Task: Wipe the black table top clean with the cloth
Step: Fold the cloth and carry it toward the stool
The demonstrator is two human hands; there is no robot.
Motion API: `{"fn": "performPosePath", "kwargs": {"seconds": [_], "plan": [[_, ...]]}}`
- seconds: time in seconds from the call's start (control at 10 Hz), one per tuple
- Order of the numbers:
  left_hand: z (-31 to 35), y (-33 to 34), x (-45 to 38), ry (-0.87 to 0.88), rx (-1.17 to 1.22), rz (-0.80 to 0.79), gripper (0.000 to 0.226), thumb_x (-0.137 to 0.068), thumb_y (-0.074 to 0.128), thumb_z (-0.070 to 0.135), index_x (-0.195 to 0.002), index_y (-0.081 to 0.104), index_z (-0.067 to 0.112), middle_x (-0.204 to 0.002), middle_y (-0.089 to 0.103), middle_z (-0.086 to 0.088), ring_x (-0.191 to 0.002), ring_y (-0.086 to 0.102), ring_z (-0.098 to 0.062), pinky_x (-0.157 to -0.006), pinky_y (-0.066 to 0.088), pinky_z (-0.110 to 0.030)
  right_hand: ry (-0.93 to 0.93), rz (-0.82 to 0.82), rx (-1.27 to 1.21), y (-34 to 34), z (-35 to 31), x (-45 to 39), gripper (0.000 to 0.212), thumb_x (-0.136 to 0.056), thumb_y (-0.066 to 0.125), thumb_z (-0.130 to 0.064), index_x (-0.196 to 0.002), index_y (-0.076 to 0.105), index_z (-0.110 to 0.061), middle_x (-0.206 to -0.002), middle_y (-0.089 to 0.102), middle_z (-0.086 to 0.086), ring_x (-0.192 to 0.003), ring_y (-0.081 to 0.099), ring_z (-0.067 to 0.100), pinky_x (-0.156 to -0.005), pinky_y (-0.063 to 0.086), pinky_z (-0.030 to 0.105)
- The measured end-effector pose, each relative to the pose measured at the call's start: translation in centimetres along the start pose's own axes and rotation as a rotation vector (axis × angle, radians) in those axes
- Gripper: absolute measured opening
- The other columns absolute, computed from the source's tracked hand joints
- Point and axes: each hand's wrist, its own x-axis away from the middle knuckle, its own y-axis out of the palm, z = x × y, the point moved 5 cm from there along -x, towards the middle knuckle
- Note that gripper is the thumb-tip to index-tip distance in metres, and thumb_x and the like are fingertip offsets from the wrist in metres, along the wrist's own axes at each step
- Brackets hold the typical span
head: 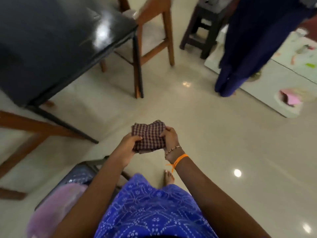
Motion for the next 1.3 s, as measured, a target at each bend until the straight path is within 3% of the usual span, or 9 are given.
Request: {"fn": "performPosePath", "kwargs": {"seconds": [0.3, 0.4, 0.5, 0.6, 0.8, 1.0, 1.1, 1.2, 1.3], "plan": [[1.7, -10.1, -2.7, -0.006, 0.486, 0.363, 0.047, -0.086, 0.032, -0.006, -0.132, 0.038, -0.003, -0.129, 0.049, -0.026, -0.086, 0.055, -0.025, -0.064, 0.046, -0.034, 0.037, -0.439, 0.527, 17.1, -0.4, -4.5, 0.030, -0.077, 0.041, 0.011, -0.099, 0.051, -0.007, -0.111, 0.054, 0.017, -0.101, 0.050, 0.028, -0.082, 0.040, 0.041], [2.1, -14.3, -2.7, 0.018, 0.670, 0.478, 0.051, -0.083, 0.029, -0.011, -0.133, 0.039, -0.005, -0.119, 0.053, -0.023, -0.088, 0.054, -0.029, -0.067, 0.045, -0.036, 0.057, -0.581, 0.703, 23.3, 1.2, -3.7, 0.034, -0.080, 0.042, 0.010, -0.108, 0.052, -0.006, -0.114, 0.054, 0.018, -0.104, 0.050, 0.029, -0.086, 0.042, 0.041], [2.1, -17.9, -1.9, 0.054, 0.823, 0.587, 0.051, -0.082, 0.028, -0.013, -0.130, 0.042, -0.005, -0.111, 0.054, -0.020, -0.080, 0.053, -0.027, -0.066, 0.043, -0.035, 0.054, -0.716, 0.889, 28.7, 3.4, -2.6, 0.035, -0.082, 0.039, 0.010, -0.112, 0.053, -0.001, -0.101, 0.052, 0.016, -0.094, 0.048, 0.025, -0.078, 0.037, 0.035], [0.8, -21.4, -0.2, 0.105, 0.937, 0.726, 0.050, -0.080, 0.028, -0.014, -0.124, 0.047, 0.000, -0.107, 0.057, -0.017, -0.080, 0.054, -0.023, -0.068, 0.045, -0.033, 0.093, -0.849, 1.037, 33.4, 7.0, -0.7, 0.026, -0.085, 0.035, 0.013, -0.092, 0.054, -0.004, -0.085, 0.050, 0.013, -0.076, 0.046, 0.023, -0.067, 0.036, 0.031], [-6.6, -23.4, 3.7, 0.119, 1.182, 0.979, 0.037, -0.084, 0.033, -0.007, -0.110, 0.049, 0.014, -0.098, 0.061, -0.003, -0.090, 0.058, -0.020, -0.068, 0.051, -0.029, 0.035, -1.196, 1.521, 35.7, 16.2, 3.8, 0.046, -0.080, 0.041, 0.012, -0.122, 0.051, -0.003, -0.112, 0.055, 0.019, -0.096, 0.051, 0.026, -0.074, 0.043, 0.034], [-13.9, -22.8, 6.8, 0.077, 1.425, 1.277, 0.041, -0.082, 0.028, -0.011, -0.108, 0.051, 0.010, -0.092, 0.063, -0.004, -0.083, 0.061, -0.016, -0.053, 0.053, -0.022, -0.093, -1.574, 1.850, 33.4, 24.7, 8.5, 0.046, -0.081, 0.049, 0.010, -0.124, 0.050, -0.006, -0.102, 0.058, 0.007, -0.090, 0.053, 0.021, -0.075, 0.049, 0.027], [-16.9, -23.5, 6.9, 0.041, 1.493, 1.388, 0.049, -0.077, 0.027, -0.014, -0.115, 0.051, 0.006, -0.102, 0.061, -0.012, -0.094, 0.059, -0.025, -0.066, 0.053, -0.030, -0.158, -1.664, 1.927, 32.4, 28.5, 10.0, 0.045, -0.081, 0.044, 0.014, -0.120, 0.053, -0.008, -0.093, 0.056, 0.004, -0.080, 0.049, 0.019, -0.045, 0.037, 0.007], [-19.0, -24.7, 6.0, -0.001, 1.488, 1.413, 0.049, -0.076, 0.028, -0.014, -0.115, 0.051, 0.003, -0.110, 0.060, -0.017, -0.104, 0.058, -0.030, -0.081, 0.053, -0.039, -0.262, -1.693, 1.956, 32.2, 31.9, 9.7, 0.049, -0.080, 0.038, 0.014, -0.120, 0.053, -0.008, -0.108, 0.059, 0.013, -0.081, 0.049, 0.020, -0.040, 0.034, 0.008], [-20.5, -25.9, 4.8, -0.089, 1.406, 1.343, 0.054, -0.078, 0.031, -0.012, -0.129, 0.043, 0.002, -0.123, 0.056, -0.019, -0.113, 0.054, -0.031, -0.094, 0.049, -0.043, -0.344, -1.759, 2.088, 32.4, 34.3, 8.9, 0.055, -0.082, 0.039, 0.009, -0.132, 0.049, -0.010, -0.124, 0.058, 0.012, -0.086, 0.051, 0.018, -0.054, 0.040, 0.013]]}}
